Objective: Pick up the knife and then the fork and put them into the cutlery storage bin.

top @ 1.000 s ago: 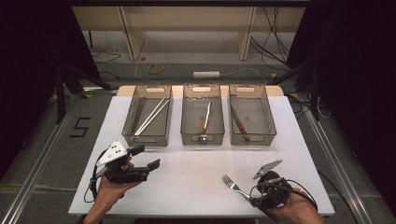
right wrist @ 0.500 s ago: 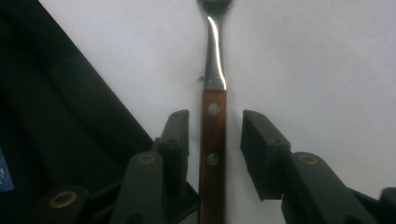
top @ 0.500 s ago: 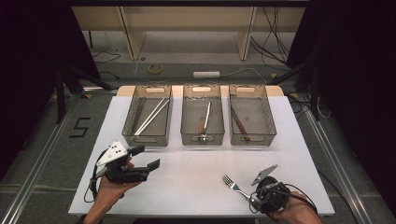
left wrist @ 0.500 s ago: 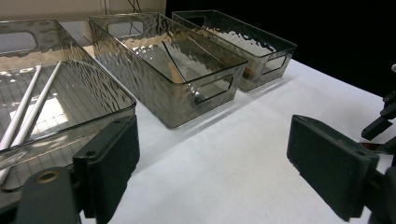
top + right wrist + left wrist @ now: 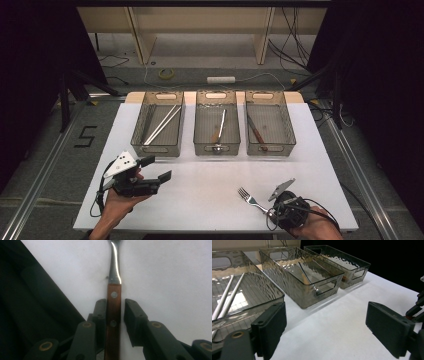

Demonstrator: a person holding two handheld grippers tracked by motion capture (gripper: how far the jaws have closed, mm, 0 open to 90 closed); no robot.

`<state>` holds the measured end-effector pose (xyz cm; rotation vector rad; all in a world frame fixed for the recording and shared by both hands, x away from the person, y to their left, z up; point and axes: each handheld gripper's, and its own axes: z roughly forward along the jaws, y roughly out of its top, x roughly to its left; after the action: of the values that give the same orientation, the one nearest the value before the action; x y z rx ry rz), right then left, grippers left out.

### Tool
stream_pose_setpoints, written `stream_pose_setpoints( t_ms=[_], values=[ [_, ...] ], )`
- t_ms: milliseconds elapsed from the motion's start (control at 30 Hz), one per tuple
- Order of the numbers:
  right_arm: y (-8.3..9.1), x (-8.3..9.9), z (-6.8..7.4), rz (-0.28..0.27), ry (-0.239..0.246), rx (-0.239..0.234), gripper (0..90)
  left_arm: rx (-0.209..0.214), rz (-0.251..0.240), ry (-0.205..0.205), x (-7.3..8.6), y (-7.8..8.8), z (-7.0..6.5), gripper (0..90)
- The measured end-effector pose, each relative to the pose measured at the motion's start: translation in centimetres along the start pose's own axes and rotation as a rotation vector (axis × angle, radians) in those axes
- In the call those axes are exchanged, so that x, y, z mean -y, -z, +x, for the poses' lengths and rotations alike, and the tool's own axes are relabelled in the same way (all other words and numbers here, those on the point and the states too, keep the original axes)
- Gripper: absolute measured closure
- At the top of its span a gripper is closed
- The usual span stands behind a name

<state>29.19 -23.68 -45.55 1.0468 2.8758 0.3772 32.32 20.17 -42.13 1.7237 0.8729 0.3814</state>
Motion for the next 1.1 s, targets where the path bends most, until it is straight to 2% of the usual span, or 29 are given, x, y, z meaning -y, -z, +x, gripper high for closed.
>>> stream_pose_setpoints(
  t_ms=[300, 567, 867, 1033, 1100],
  values=[
    [-0.1, -0.2, 0.4, 0.014, 0.020, 0.031, 74.1, -0.002, 0.002, -0.001, 0.0, 0.0, 0.0, 16.5],
    [-0.1, -0.3, 0.5, 0.023, 0.026, 0.035, 76.7, -0.002, 0.002, -0.001, 0.0, 0.0, 0.0, 16.5],
    [0.2, -0.2, 0.4, 0.004, 0.042, 0.038, 77.2, -0.003, -0.001, 0.003, 0.0, 0.0, 0.0, 16.5],
    [0.8, 0.0, 0.1, -0.030, 0.031, 0.058, 77.3, -0.003, 0.000, 0.001, 0.0, 0.0, 0.0, 16.5],
    [0.9, 0.0, 0.0, -0.044, 0.028, 0.050, 77.3, -0.004, 0.000, 0.002, 0.0, 0.0, 0.0, 16.5]
  ],
)
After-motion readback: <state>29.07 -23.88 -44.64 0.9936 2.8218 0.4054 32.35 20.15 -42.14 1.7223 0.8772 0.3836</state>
